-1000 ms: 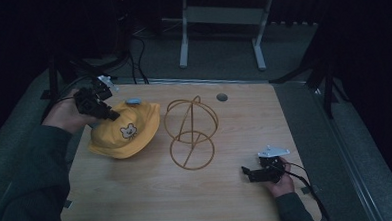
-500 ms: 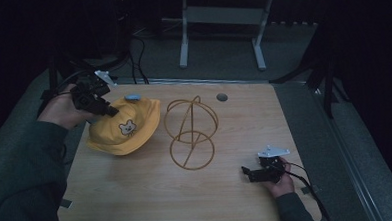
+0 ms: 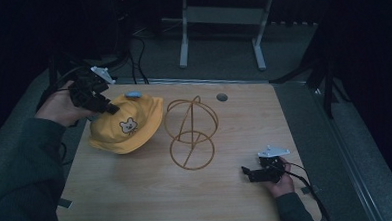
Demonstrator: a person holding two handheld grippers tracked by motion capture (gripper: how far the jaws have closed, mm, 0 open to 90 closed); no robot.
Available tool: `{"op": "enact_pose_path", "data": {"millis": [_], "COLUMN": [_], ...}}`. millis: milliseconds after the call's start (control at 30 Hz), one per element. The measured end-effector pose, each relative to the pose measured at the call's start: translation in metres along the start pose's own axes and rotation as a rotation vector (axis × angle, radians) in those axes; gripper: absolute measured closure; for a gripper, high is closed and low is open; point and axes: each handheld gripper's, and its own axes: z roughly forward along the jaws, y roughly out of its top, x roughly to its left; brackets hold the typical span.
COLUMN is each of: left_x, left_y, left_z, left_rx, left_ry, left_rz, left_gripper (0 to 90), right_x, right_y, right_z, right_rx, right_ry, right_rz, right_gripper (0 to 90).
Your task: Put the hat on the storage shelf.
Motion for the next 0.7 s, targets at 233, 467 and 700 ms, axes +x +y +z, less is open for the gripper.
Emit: {"op": "enact_pose_path", "data": {"millis": [233, 467, 700], "left_x": [0.000, 0.001, 0.002], "left_y": [0.001, -0.001, 0.001], "left_z": [-0.005, -0.014, -0.020], "left_rx": [-0.017, -0.044, -0.040], "left_ry": [-0.008, 0.002, -0.009], "left_rz": [0.002, 0.005, 0.010], "left_gripper": [79.5, 79.5, 79.5], "right_x": [0.000, 0.000, 0.000], "right_y": [0.000, 0.000, 0.000], "right_z": [0.000, 0.000, 0.000], "right_rx": [0.000, 0.000, 0.000], "right_ry": [0.001, 0.000, 0.000], "right_rz": [0.001, 0.000, 0.000], "right_gripper": [11.1, 11.1, 11.1]}}
